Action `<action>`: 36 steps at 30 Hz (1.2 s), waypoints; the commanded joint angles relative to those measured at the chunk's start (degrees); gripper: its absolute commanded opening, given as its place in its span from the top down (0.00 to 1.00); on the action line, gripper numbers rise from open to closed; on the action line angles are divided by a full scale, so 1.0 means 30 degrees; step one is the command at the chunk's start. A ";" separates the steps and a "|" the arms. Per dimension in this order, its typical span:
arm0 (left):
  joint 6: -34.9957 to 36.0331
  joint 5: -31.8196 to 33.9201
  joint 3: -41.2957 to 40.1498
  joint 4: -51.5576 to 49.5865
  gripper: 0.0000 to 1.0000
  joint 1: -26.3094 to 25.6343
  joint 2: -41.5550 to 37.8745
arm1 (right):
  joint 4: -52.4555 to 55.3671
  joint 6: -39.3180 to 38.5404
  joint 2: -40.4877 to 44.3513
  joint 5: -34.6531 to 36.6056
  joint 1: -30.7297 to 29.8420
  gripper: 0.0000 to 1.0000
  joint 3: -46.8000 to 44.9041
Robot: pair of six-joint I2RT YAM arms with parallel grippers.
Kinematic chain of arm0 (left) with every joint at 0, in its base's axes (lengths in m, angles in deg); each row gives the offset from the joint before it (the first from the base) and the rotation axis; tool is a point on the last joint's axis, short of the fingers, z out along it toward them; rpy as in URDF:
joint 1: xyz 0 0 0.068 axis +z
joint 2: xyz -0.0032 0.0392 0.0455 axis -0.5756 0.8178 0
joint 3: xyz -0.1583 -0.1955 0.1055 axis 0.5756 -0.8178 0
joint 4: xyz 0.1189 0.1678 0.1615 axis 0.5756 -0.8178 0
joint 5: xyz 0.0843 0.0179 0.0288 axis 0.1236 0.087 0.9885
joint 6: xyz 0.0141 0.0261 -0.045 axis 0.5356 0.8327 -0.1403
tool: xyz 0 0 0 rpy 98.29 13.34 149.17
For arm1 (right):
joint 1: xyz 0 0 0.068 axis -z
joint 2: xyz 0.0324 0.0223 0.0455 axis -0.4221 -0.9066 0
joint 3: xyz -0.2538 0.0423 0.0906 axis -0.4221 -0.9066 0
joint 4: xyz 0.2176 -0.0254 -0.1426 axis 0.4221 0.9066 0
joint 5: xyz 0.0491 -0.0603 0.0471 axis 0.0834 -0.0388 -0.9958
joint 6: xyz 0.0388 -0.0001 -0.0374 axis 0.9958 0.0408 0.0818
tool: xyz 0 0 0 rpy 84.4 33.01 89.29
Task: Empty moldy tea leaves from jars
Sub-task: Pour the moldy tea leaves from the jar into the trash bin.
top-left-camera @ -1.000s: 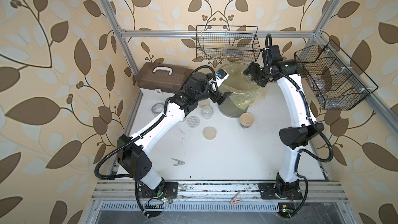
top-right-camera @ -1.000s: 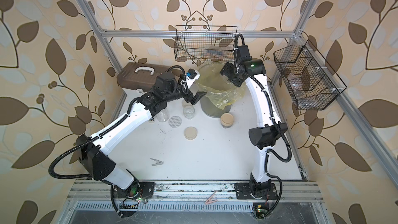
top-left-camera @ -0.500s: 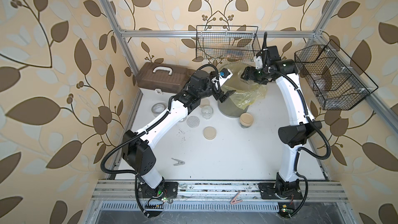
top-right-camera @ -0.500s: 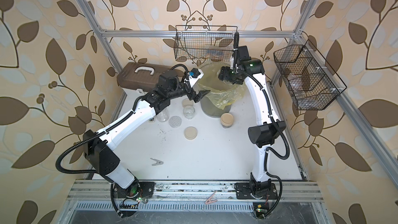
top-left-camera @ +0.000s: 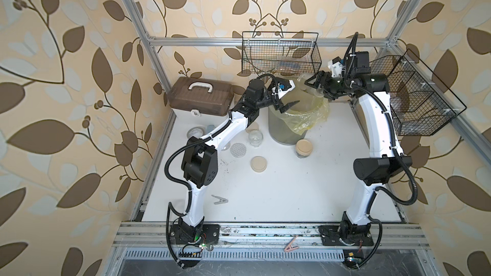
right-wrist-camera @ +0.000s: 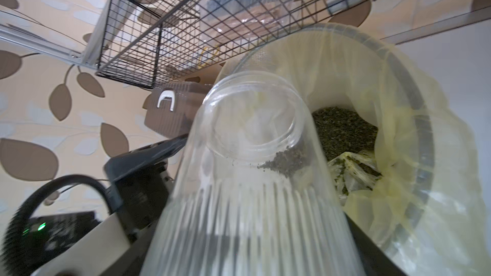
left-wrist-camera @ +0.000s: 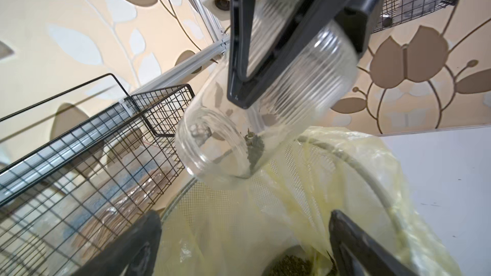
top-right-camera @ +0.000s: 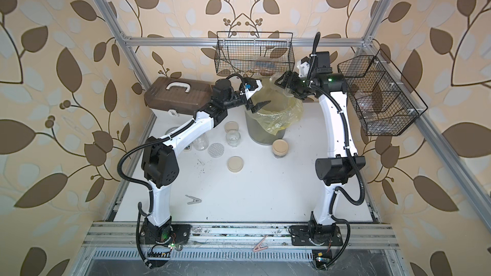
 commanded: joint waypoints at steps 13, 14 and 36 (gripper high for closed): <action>0.3348 -0.0870 0.3647 0.0317 0.01 -0.0016 0.1304 | -0.1135 0.3385 0.0179 -0.1995 -0.1248 1.00 0.0611; 0.3624 -0.0925 0.3711 0.0116 0.01 -0.0008 0.1342 | -0.1189 0.3526 0.0124 -0.2119 -0.1262 1.00 0.0624; 0.9077 -0.1298 0.4327 -0.4306 0.01 -0.0216 0.1675 | -0.0241 0.3740 -0.0700 -0.2722 -0.1821 1.00 0.0796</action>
